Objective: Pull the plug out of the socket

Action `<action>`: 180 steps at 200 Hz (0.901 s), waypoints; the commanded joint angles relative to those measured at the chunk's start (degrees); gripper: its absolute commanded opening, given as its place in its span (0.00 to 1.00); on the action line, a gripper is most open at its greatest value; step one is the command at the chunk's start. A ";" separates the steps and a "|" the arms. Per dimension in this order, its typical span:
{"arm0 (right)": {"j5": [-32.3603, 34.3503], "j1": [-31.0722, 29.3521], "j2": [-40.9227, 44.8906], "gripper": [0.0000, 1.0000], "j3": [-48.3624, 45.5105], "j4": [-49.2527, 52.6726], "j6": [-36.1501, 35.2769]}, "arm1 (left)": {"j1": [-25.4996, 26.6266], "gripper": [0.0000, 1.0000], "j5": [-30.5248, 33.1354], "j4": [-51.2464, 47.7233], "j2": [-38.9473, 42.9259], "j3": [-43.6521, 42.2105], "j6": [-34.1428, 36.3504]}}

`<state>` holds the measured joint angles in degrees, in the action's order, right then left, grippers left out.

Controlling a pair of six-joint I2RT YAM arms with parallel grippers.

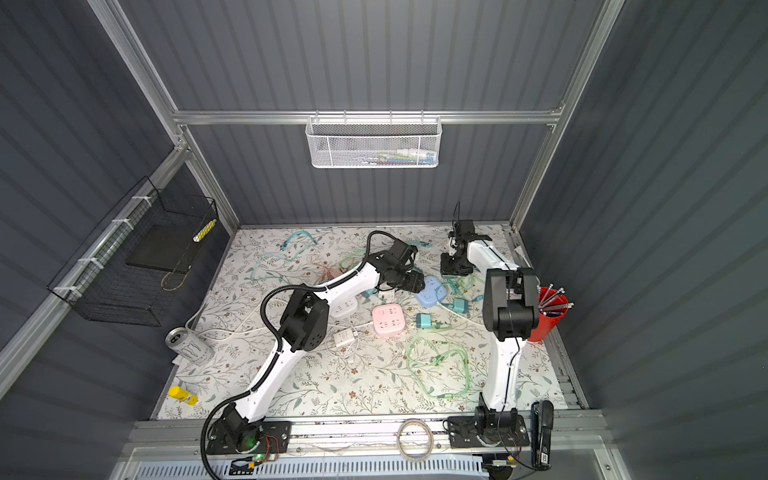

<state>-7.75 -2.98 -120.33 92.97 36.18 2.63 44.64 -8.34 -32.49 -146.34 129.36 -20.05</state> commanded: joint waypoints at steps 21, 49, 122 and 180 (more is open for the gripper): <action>-0.82 0.26 -2.27 0.39 3.60 4.72 0.80 | -0.02 0.75 1.40 -5.27 1.50 -1.51 1.57; -1.30 0.26 -2.04 0.57 3.63 4.61 1.18 | 0.01 0.78 0.35 -3.65 2.65 -1.78 1.51; -3.94 0.70 1.60 0.73 3.68 4.00 2.36 | 0.55 0.84 -0.71 0.99 6.73 -4.29 2.38; -2.35 0.92 14.40 0.82 -8.52 -6.79 1.47 | 0.66 1.00 4.43 4.61 13.19 -10.60 4.09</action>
<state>-10.74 -2.39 -113.38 91.07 35.94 4.95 45.01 -6.98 -30.70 -139.65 122.23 -17.82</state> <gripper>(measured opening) 0.813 0.992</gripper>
